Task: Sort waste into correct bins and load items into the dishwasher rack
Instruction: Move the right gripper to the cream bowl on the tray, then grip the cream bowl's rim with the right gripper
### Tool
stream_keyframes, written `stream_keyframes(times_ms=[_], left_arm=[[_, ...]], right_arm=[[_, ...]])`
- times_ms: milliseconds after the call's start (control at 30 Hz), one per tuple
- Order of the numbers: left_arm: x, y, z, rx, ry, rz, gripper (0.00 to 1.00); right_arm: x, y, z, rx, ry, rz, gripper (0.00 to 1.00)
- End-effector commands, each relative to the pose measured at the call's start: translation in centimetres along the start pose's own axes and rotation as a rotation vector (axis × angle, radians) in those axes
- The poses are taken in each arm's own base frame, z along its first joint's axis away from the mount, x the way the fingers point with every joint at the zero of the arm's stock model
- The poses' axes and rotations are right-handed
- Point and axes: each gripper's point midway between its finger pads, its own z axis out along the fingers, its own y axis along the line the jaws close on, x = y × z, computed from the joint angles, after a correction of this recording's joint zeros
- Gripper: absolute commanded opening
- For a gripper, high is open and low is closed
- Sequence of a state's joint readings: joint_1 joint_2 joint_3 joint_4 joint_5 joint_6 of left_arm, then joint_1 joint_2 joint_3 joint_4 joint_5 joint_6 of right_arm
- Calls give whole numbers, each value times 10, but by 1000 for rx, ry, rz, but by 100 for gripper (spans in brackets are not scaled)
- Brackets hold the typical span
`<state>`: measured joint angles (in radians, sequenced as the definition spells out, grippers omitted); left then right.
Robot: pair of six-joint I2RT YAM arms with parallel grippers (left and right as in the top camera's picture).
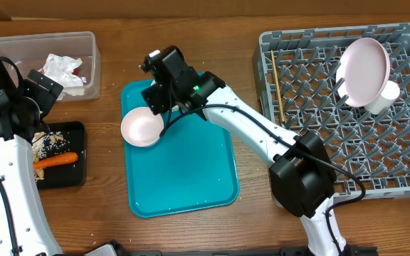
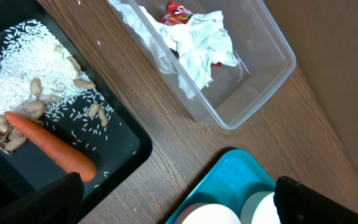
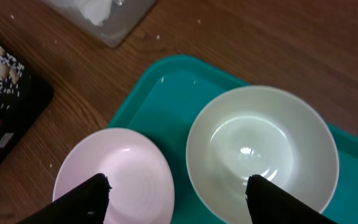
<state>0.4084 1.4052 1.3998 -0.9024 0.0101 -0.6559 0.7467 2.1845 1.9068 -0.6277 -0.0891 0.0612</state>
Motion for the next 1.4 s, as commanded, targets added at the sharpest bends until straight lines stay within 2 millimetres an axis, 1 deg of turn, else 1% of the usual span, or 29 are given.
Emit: stream_keyframes(times_ms=[0, 100, 200, 233, 300, 333, 367, 400, 500, 567, 600, 633, 667, 700, 833, 1033, 1167, 1267, 1367], left_arm=[[-4, 2, -2, -9, -15, -13, 100], [-4, 2, -2, -9, -15, -13, 100], [-4, 2, -2, -9, -15, -13, 100], [-4, 2, -2, -9, -15, -13, 100], [-4, 2, -2, -9, -15, -13, 100], [-4, 2, -2, -9, -15, -13, 100], [-3, 2, -2, -9, -15, -13, 100], [-4, 2, -2, -9, -15, -13, 100], [-4, 2, -2, -9, -15, -13, 100], [-4, 2, -2, -9, -15, -13, 100], [-4, 2, -2, -9, -15, -13, 100], [-4, 2, -2, -9, -15, -13, 100], [-4, 2, -2, -9, -15, -13, 100], [-4, 2, -2, -9, -15, -13, 100], [-4, 2, -2, -9, -15, -13, 100], [-4, 2, -2, -9, -15, -13, 100], [-4, 2, -2, -9, -15, -13, 100], [-3, 2, -2, -9, -15, -13, 100], [-4, 2, -2, -9, -15, -13, 100]], right_arm=[[1, -6, 18, 10, -12, -23, 71], [10, -9, 34, 13, 4, -2, 68], [19, -13, 42, 27, 28, 0, 66], [27, -16, 48, 37, 52, 3, 65], [38, -17, 49, 40, 94, 28, 64], [43, -16, 48, 34, 117, 45, 64], [45, -11, 44, 23, 127, 57, 64], [44, -6, 41, 20, 128, 50, 64], [44, 0, 40, 17, 129, 40, 63], [49, -9, 40, 68, 146, 39, 61], [52, -17, 39, 116, 154, 36, 61], [53, -20, 39, 131, 157, 35, 61], [56, -31, 37, 191, 165, 30, 61], [57, -36, 36, 213, 173, 26, 61], [67, -47, 32, 221, 218, 24, 61], [73, -41, 32, 165, 250, 3, 60], [86, -42, 28, 173, 304, 19, 60], [97, -43, 22, 187, 349, 75, 61], [105, -37, 13, 171, 390, 132, 61]])
